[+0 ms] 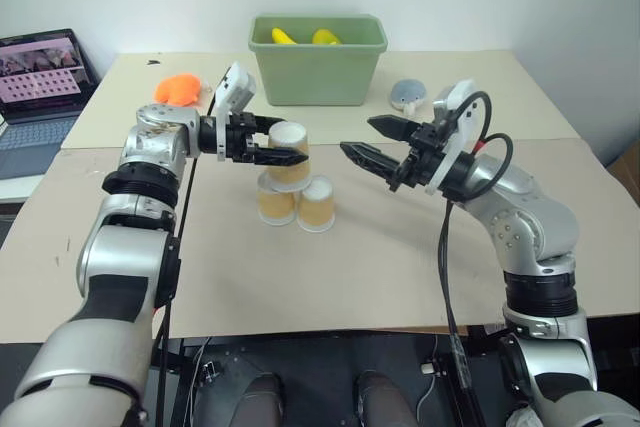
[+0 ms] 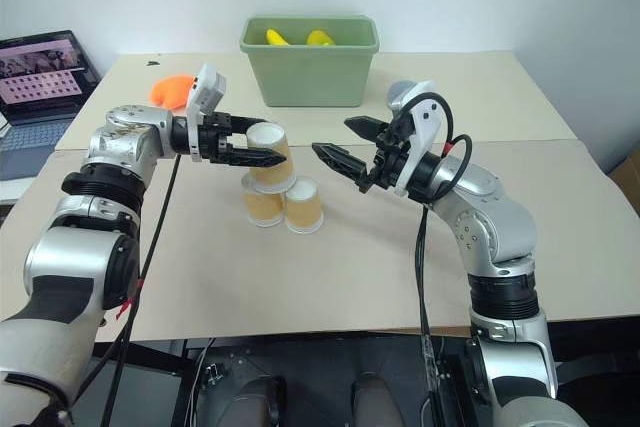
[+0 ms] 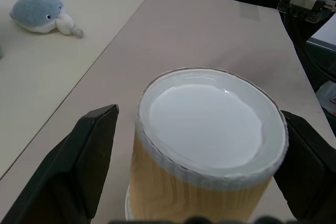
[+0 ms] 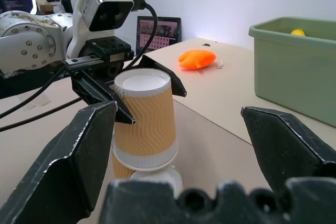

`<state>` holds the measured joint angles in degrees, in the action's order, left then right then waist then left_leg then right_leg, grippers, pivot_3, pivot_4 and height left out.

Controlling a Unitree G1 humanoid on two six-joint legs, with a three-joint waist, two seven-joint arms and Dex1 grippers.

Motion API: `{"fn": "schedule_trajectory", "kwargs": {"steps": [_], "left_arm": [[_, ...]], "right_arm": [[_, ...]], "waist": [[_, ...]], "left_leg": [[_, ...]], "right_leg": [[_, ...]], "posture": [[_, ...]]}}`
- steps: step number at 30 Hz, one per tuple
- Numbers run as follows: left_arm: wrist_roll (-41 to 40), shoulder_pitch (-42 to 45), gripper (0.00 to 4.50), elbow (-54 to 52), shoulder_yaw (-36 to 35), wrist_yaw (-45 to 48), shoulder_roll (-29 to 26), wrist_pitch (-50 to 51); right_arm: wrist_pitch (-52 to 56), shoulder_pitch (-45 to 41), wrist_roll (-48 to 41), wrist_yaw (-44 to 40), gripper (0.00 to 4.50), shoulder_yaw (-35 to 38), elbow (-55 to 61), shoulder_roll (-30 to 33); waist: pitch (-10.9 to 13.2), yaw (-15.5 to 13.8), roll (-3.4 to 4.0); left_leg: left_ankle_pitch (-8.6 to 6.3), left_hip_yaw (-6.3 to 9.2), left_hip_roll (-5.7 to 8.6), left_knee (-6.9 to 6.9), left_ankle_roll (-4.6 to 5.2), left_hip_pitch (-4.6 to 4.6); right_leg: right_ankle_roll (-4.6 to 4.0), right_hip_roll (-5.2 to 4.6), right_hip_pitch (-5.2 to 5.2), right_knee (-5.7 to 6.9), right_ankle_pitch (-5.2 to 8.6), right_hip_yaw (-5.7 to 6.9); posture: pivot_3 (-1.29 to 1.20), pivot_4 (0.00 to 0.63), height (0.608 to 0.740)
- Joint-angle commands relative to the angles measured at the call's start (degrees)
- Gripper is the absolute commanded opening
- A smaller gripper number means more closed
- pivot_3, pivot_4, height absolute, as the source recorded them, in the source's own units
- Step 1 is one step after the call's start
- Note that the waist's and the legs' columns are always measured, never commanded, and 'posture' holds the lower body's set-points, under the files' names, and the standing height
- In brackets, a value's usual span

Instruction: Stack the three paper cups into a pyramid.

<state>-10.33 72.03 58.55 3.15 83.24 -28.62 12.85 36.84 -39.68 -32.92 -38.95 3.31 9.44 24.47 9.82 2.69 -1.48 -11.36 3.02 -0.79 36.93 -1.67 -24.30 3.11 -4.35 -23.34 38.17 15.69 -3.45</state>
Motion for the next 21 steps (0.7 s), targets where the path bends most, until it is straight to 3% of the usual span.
{"fn": "schedule_trajectory", "kwargs": {"steps": [1, 15, 18, 21], "left_arm": [[-0.1, 1.9, 4.41, -0.5, -1.3, -0.2, -0.1, -0.1], [-4.1, 4.1, 4.41, -9.0, -5.0, 1.6, -2.9, 6.8], [-7.6, 3.9, 4.41, -14.0, -8.3, -0.2, -4.6, 12.2], [-13.7, 3.1, 4.41, -18.9, -17.0, -9.4, -6.7, 18.3]], "right_arm": [[-0.4, -0.5, -1.1, -0.6, 4.5, 1.4, 1.6, 0.8], [-0.7, -0.6, -0.9, -1.5, 4.5, 0.9, 1.0, 0.3], [-0.7, -0.7, -0.9, -1.5, 4.5, 0.7, 0.9, 0.1], [-0.7, -0.7, -0.9, -1.3, 4.5, 0.5, 0.8, -0.3]], "waist": [[0.0, 0.0, 0.0], [0.0, 0.1, 0.0], [0.0, 0.2, 0.0], [0.0, 0.4, 0.0]], "left_leg": [[0.0, 0.0, 0.0, 0.0, 0.0, 0.01], [0.0, 0.0, 0.0, 0.01, 0.0, 0.01], [0.0, 0.01, -0.02, 0.01, 0.0, 0.02], [0.0, 0.03, -0.02, 0.01, 0.0, 0.02]], "right_leg": [[0.0, 0.0, 0.0, -0.01, 0.0, 0.0], [0.0, 0.0, 0.0, -0.01, 0.0, 0.0], [0.0, 0.01, 0.0, 0.0, 0.0, 0.0], [0.0, 0.01, 0.0, 0.02, 0.0, 0.0]], "posture": [[0.0, 0.15, 0.732], [0.0, 0.15, 0.732], [0.0, 0.15, 0.732], [0.0, 0.15, 0.732]]}}
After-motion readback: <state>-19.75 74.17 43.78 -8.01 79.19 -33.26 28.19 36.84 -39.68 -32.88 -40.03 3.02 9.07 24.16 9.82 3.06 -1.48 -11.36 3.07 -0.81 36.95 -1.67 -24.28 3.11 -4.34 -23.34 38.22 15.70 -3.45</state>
